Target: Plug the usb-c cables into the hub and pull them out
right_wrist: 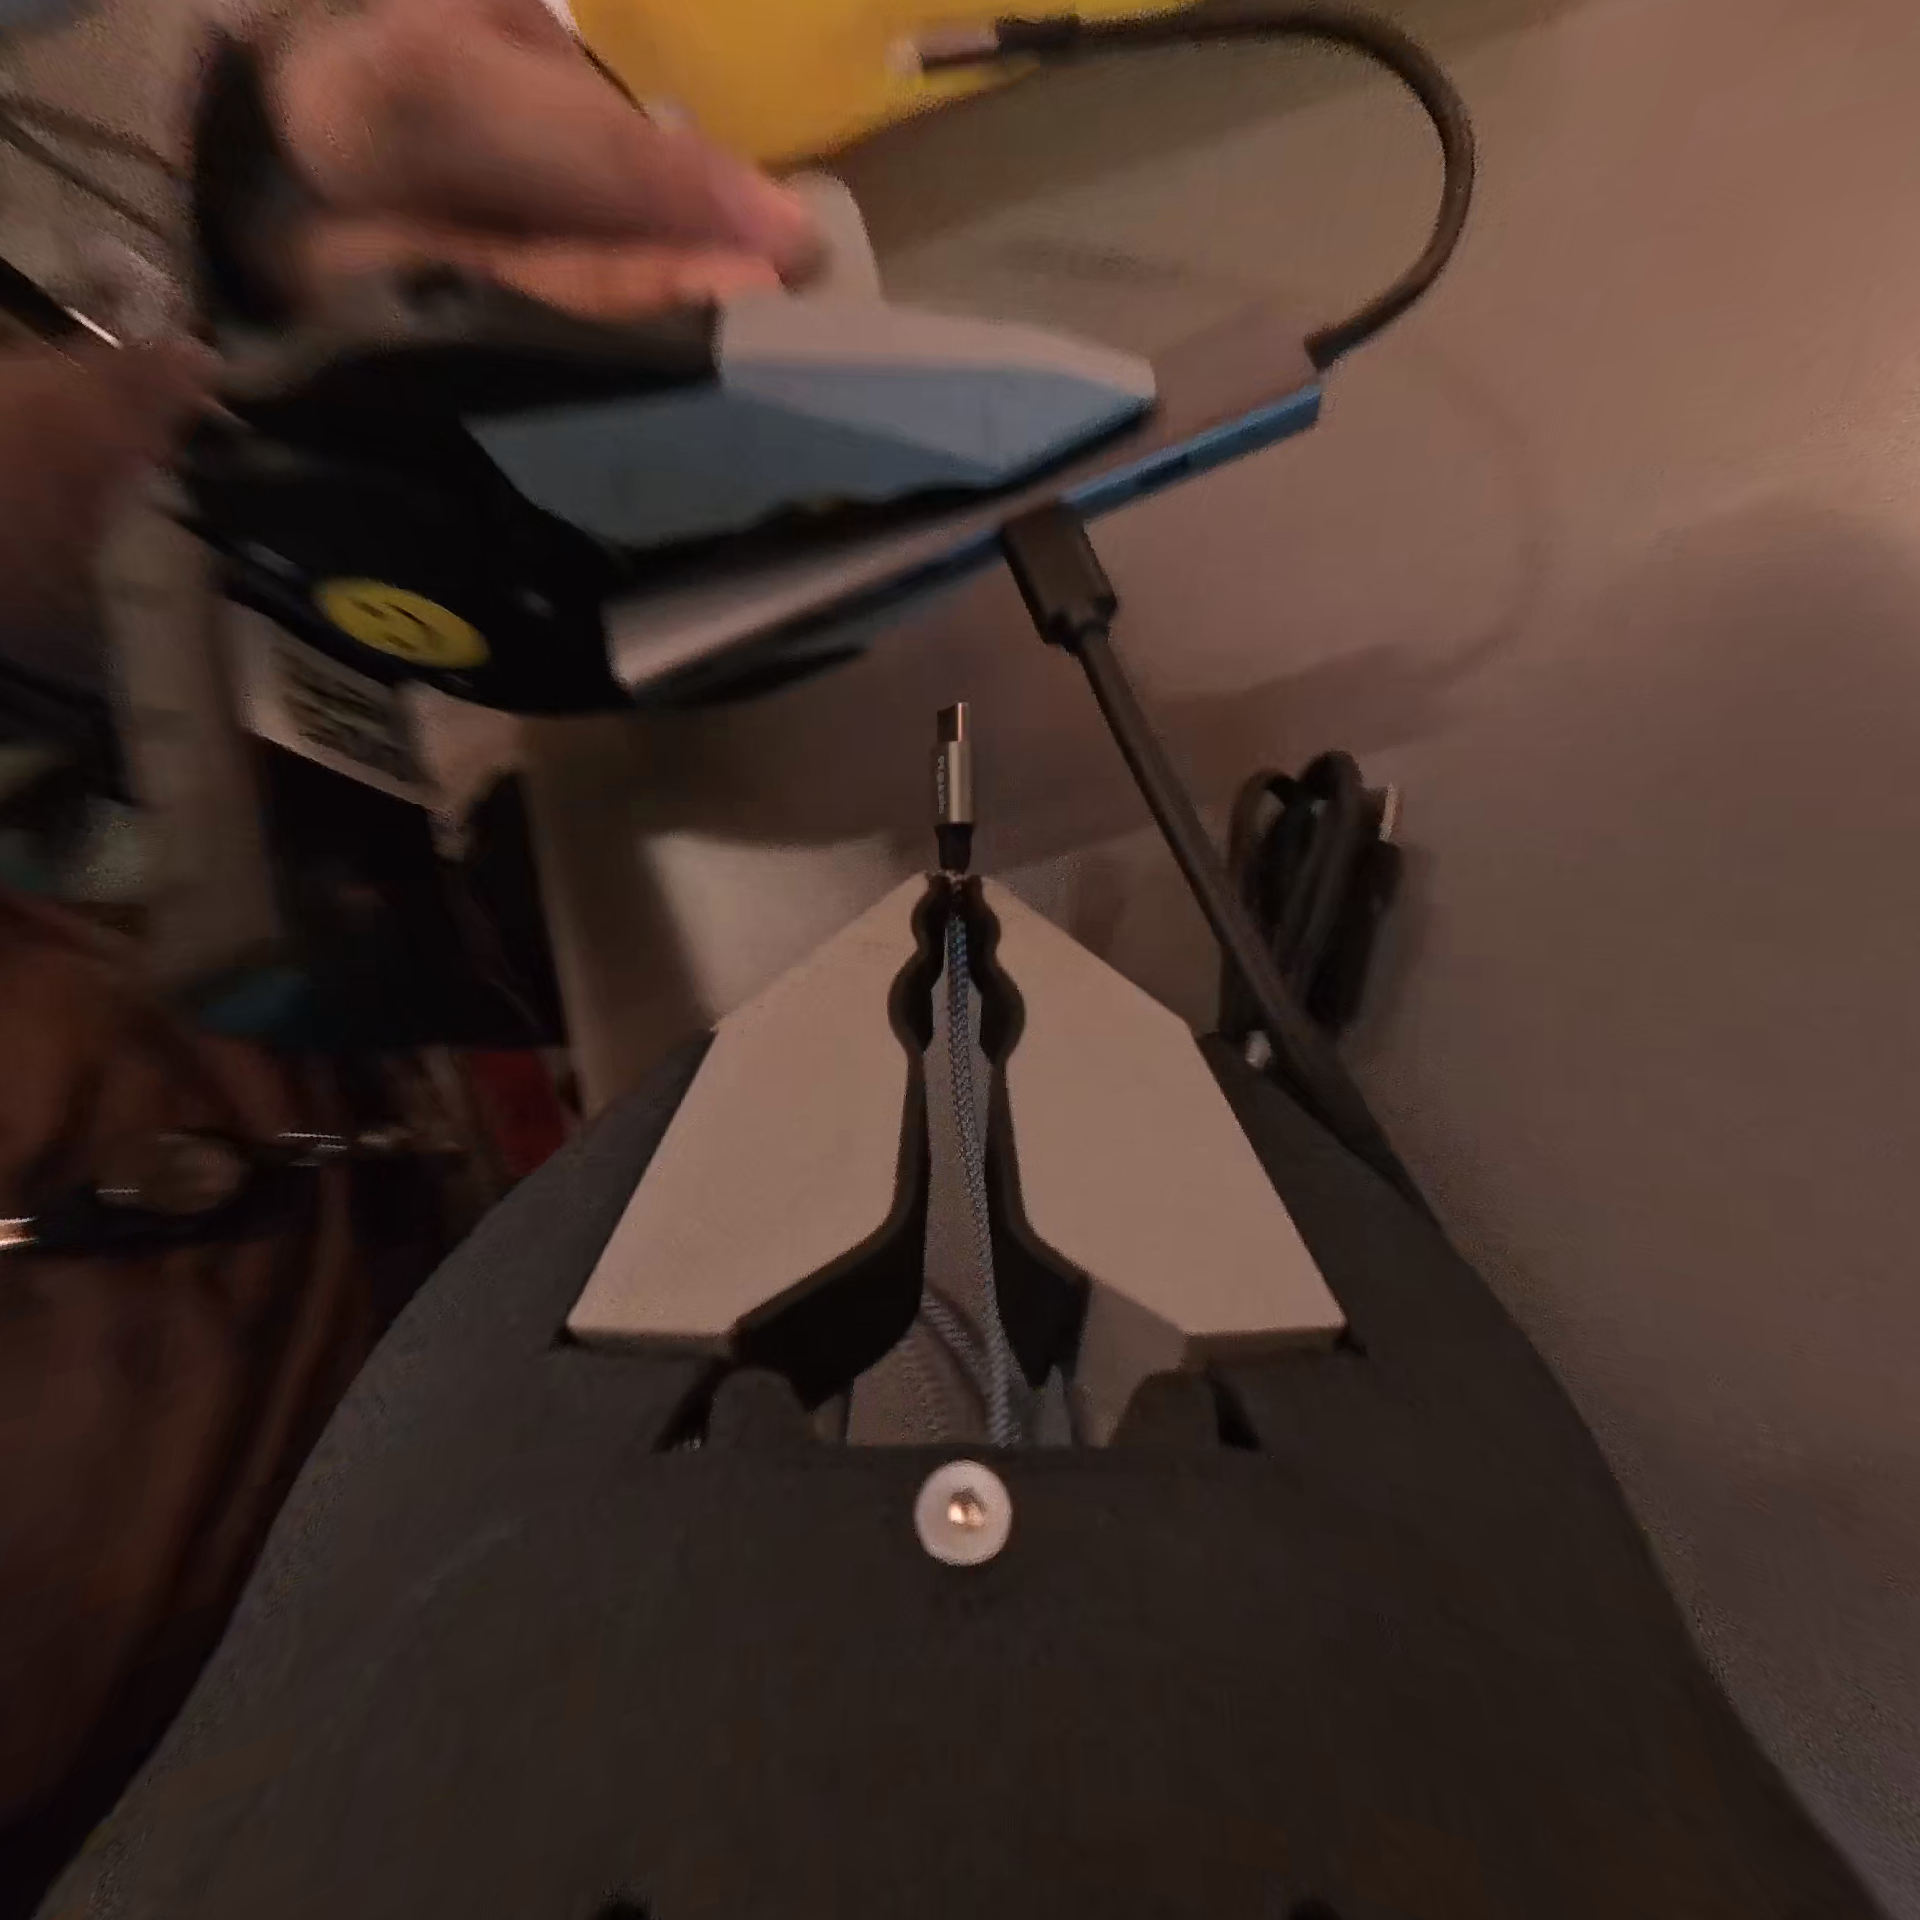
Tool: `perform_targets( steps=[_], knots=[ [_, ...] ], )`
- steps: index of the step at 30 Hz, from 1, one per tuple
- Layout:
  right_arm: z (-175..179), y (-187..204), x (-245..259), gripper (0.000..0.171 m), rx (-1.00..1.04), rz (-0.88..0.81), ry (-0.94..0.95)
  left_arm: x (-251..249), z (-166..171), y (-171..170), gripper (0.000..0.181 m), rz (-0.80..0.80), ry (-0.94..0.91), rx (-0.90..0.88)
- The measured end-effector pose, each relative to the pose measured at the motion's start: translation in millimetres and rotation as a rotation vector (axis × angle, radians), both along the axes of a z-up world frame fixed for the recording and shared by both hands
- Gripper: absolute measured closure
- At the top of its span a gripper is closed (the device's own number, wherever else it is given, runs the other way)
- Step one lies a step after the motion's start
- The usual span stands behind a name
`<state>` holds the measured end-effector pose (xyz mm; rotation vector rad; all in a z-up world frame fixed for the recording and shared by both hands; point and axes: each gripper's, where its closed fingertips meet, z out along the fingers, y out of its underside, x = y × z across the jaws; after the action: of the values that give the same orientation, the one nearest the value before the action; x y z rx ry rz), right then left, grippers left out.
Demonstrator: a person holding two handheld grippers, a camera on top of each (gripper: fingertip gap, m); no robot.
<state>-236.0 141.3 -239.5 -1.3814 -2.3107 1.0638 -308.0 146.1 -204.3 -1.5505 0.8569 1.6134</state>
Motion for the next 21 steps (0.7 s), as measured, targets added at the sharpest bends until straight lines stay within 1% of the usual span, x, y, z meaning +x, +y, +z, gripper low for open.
perform_targets(
  steps=[1, 4, 10, 15, 21],
  knots=[
    [10.5, -4.7, 2.4, 0.170, -0.070, 0.003, 0.000, -0.2, 1.1, -0.5, 0.174, 0.002, 0.011, 0.003],
    [28.3, -8.4, 7.9, 0.170, -0.176, -0.015, -0.003, 3.8, 6.3, -1.4, 0.173, -0.012, 0.035, 0.024],
    [36.4, -18.2, 13.6, 0.170, -0.340, -0.013, -0.072, 16.4, 16.9, -3.5, 0.174, -0.062, 0.062, 0.075],
    [36.4, -15.2, 15.3, 0.170, -0.348, -0.035, -0.094, 21.8, 17.5, -3.4, 0.174, -0.082, 0.079, 0.078],
    [34.8, -22.3, 18.8, 0.170, -0.379, -0.005, -0.129, 30.2, 19.3, -3.9, 0.174, -0.108, 0.117, 0.085]
  ],
)
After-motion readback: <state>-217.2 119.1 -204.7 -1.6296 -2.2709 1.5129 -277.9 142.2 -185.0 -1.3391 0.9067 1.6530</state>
